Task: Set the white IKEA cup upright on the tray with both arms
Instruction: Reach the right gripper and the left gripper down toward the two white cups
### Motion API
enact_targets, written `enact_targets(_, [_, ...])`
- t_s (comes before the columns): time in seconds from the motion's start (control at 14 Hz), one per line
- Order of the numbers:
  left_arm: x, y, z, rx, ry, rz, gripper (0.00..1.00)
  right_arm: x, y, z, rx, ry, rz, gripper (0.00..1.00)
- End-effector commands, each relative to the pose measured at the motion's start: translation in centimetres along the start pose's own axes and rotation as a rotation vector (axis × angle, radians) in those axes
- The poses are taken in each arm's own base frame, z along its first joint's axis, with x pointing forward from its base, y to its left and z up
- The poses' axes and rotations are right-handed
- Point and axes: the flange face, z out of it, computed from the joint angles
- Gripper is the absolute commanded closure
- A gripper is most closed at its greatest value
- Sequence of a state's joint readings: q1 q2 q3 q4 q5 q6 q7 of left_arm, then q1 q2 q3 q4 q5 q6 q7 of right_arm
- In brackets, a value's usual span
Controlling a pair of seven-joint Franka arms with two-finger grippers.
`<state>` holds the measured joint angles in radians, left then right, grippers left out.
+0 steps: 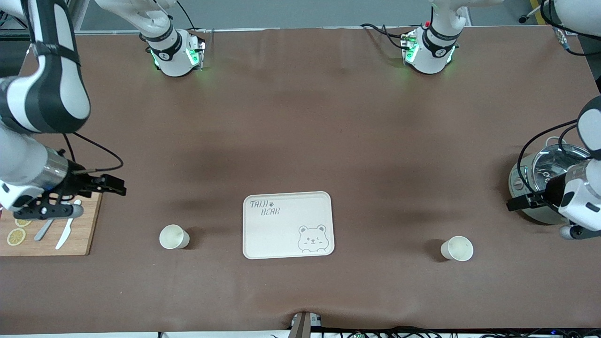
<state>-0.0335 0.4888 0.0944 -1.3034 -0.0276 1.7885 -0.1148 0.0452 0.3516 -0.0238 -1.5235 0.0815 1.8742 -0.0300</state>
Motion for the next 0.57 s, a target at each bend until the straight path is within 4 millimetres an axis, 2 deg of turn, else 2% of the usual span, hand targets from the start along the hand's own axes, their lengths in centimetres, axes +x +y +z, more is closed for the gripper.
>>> enact_targets(0.0, [1.6, 0.4, 2.7, -0.009, 0.038, 0.016, 0.00, 1.5, 0.0, 3.3, 0.015, 0.004, 0.022, 0.00])
enact_targets(0.29, [3.6, 1.1, 8.4, -0.010, 0.072, 0.019, 0.00, 3.2, 0.8, 9.1, 0.008, 0.013, 0.034, 0.00])
enact_targets(0.43, [4.4, 1.4, 11.2, -0.014, 0.091, 0.017, 0.00, 3.7, 1.0, 11.1, 0.006, 0.016, 0.037, 0.00])
enact_targets(0.5, [4.7, 1.6, 11.9, -0.018, 0.110, 0.016, 0.00, 3.8, 1.1, 11.8, 0.005, 0.016, 0.038, 0.00])
